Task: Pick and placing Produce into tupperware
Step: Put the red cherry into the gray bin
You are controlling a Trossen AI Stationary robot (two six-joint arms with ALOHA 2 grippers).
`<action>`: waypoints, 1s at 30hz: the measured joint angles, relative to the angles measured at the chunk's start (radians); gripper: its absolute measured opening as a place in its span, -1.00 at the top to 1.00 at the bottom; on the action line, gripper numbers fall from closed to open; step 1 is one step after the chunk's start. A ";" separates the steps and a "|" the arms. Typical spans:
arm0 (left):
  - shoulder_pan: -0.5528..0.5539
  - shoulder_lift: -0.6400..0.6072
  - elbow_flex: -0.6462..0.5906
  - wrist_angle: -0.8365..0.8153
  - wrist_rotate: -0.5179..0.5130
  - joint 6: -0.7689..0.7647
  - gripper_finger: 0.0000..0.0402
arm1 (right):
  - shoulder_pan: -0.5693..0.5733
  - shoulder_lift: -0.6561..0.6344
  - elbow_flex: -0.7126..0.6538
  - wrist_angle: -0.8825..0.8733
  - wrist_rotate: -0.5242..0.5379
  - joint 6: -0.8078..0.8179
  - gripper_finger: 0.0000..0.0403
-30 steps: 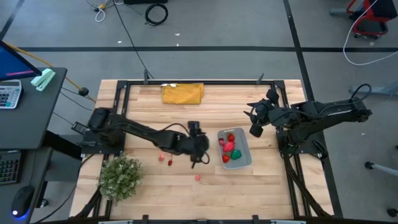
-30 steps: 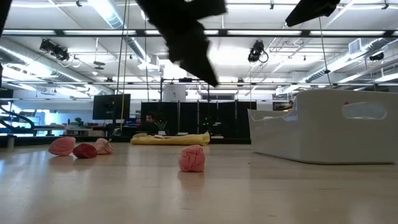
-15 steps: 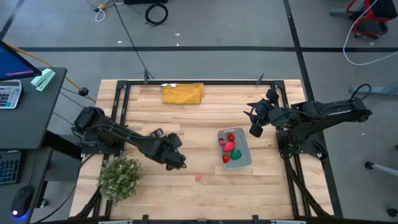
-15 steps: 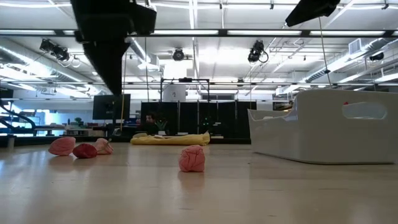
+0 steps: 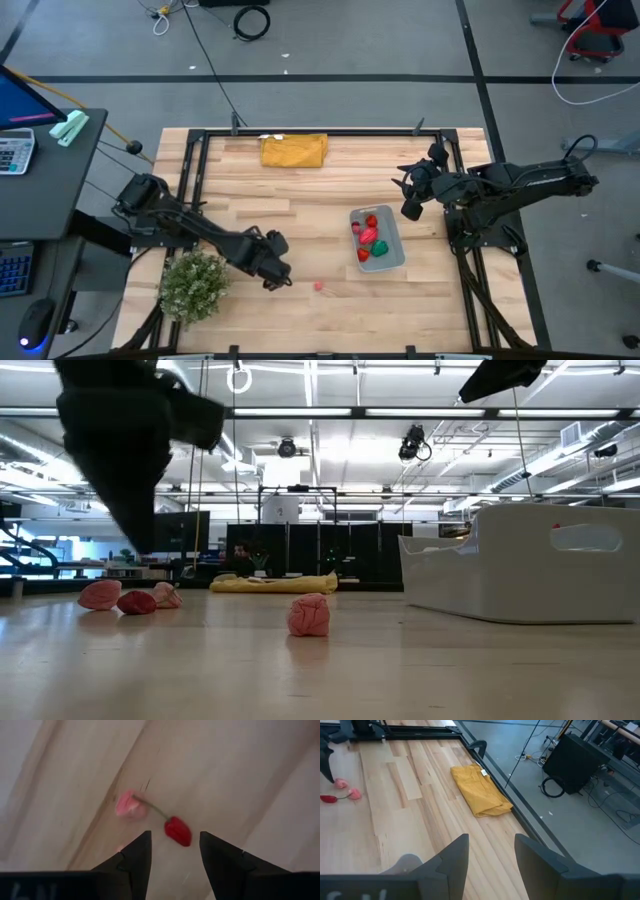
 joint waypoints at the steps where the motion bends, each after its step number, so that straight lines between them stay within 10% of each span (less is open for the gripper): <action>1: -0.002 0.000 -0.018 0.013 0.001 -0.016 0.15 | 0.000 0.000 0.000 0.000 0.000 0.000 0.17; 30: -0.013 0.002 -0.177 0.233 0.005 -0.078 0.45 | 0.000 0.000 0.000 0.000 0.000 0.001 0.17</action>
